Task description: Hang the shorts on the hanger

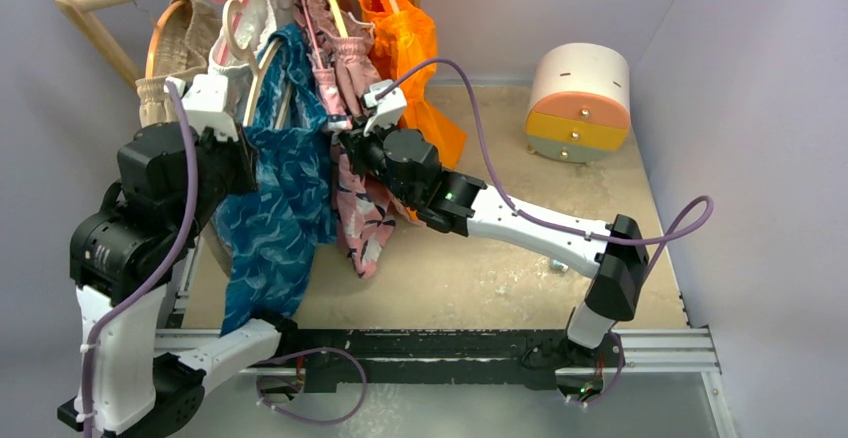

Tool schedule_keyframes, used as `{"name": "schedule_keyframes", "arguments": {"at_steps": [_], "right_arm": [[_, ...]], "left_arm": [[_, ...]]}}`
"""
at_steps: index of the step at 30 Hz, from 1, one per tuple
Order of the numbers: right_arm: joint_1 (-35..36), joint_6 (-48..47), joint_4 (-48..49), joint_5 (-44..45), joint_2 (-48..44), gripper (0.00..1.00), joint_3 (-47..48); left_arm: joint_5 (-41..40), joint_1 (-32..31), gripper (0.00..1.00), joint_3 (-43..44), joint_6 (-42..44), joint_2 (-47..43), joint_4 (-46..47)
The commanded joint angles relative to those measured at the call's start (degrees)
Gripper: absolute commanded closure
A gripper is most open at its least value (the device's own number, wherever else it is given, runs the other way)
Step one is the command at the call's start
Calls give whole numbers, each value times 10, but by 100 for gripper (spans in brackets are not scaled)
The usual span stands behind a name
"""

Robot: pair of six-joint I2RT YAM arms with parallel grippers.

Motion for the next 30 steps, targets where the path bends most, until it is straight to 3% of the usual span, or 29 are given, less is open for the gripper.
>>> {"name": "schedule_keyframes", "arguments": {"at_steps": [1, 16, 25, 30], "right_arm": [[-2, -9, 28, 0, -43, 100, -10], [-2, -8, 67, -29, -61, 100, -45], [-2, -8, 71, -40, -56, 100, -45], [-2, -8, 66, -45, -58, 100, -42]], "left_arm": [[-49, 3, 100, 16, 54, 21, 136], [-114, 3, 100, 155, 88, 186, 157], [-169, 3, 100, 197, 83, 240, 208], [-206, 3, 100, 176, 88, 252, 236]]}}
